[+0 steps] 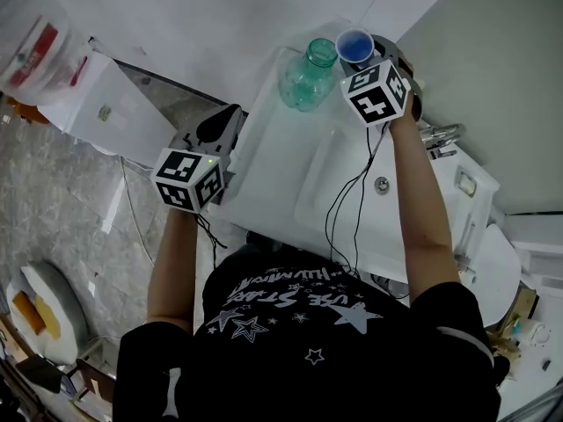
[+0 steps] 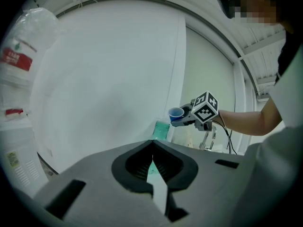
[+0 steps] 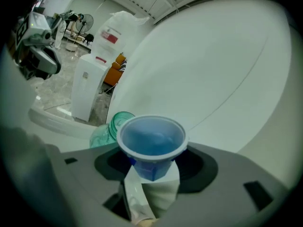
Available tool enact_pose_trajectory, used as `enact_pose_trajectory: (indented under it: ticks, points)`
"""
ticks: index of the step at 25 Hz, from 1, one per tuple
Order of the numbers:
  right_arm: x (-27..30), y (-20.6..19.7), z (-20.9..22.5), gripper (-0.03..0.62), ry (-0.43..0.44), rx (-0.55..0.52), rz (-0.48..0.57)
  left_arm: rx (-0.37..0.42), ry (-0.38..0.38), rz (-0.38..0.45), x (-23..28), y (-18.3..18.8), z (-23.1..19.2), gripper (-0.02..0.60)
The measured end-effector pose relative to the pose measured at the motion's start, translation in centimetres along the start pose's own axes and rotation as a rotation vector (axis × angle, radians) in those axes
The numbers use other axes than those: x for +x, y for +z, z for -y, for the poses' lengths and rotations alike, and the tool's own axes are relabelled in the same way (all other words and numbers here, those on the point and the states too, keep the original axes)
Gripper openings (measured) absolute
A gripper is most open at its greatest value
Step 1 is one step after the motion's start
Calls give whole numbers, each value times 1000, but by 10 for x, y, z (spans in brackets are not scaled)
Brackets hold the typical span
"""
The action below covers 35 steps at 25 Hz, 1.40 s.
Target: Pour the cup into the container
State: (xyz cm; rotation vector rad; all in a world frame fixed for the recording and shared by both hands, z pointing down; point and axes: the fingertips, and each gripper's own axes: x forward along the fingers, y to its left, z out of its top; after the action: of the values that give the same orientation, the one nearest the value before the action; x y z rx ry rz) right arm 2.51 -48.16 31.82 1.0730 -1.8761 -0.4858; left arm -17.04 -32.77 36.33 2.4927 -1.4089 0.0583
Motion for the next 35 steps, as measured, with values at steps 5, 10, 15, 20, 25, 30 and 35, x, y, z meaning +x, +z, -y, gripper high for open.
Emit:
enact_pose_trajectory:
  ticks: [5,10,15,20,25,30,35]
  points:
    - [-19,0,-10,267,37,114,67,0,3,0,-8,-2,13,9]
    - [-38,-2,-33,267,115,214,121,-1,16,1,-15,-7,26,9]
    - [-56,-6,-66,267,203,284,172,-2,34,-3,-26,-13,37,9]
    - [-70,-8,-95,267,288,316,243,-11,63,-19,-39,-25,47,9]
    - [-83,-9,-124,268,370,367,316,-20,92,-33,-51,-39,53,9]
    - [-97,-12,-160,268,449,383,376,-36,121,-48,-64,-55,59,9]
    - [-107,-14,-200,268,527,374,416,-56,146,-70,-73,-73,60,9]
